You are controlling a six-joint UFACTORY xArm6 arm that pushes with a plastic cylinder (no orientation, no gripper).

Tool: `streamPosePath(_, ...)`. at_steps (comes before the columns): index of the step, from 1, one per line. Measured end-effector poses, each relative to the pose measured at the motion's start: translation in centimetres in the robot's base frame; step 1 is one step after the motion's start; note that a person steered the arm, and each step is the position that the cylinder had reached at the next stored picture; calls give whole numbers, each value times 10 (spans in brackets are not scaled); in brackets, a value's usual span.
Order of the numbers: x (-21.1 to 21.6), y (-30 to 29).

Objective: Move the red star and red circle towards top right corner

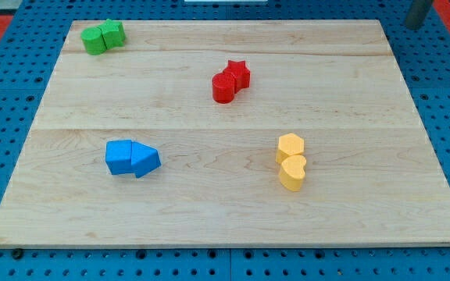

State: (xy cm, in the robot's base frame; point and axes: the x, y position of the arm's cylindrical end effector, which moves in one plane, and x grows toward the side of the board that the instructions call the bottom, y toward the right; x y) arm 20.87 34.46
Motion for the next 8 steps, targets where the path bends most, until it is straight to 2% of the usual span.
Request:
streamPosePath(1,9,-7)
streamPosePath(3,119,-95)
streamPosePath(4,143,-105)
streamPosePath(6,132,-144)
streamPosePath(7,154,-190)
streamPosePath(8,152,-264)
